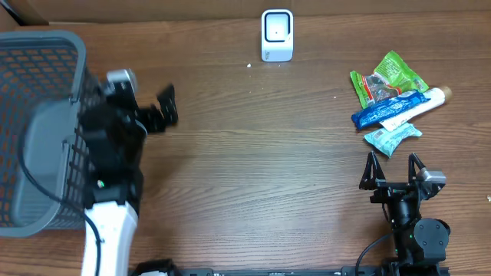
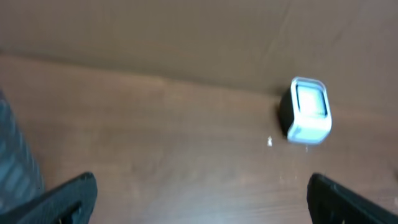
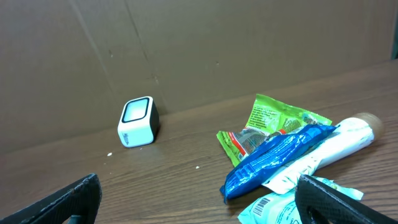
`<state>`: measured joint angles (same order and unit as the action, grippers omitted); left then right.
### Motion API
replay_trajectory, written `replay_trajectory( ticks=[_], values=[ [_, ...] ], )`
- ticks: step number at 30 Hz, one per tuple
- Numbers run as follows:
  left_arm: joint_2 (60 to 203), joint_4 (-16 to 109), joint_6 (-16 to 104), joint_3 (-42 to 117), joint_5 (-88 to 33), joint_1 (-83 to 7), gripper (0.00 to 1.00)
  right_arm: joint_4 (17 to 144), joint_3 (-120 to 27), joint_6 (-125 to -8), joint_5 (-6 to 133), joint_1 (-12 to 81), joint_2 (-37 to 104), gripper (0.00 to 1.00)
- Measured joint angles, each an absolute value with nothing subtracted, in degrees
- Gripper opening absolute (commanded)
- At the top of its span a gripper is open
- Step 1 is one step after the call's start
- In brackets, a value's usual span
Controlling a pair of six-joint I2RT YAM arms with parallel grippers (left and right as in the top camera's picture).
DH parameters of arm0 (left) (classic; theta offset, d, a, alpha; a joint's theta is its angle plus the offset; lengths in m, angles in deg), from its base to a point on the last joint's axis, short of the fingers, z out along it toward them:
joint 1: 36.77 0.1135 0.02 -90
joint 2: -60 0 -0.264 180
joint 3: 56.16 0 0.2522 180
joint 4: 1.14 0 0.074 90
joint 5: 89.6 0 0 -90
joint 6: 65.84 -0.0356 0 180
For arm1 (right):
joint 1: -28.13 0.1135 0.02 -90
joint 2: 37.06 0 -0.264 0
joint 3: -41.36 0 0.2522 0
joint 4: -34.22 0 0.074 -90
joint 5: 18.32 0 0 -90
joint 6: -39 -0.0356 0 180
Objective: Scan the item barcode
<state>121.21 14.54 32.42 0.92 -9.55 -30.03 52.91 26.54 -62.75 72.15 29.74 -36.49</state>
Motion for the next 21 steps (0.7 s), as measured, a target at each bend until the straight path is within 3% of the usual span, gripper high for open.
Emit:
replay_trajectory(
  ticks=[6, 21],
  values=[
    [105.3, 2.7, 29.7, -18.4, -9.7, -30.0, 1.0, 52.8, 26.5, -62.8, 72.1, 29.7, -36.4, 1.0],
    [73.8, 3.7, 22.2, -41.5, -4.4, -34.2, 1.0, 52.8, 26.5, -62.8, 72.2, 29.7, -36.4, 1.0]
  ],
)
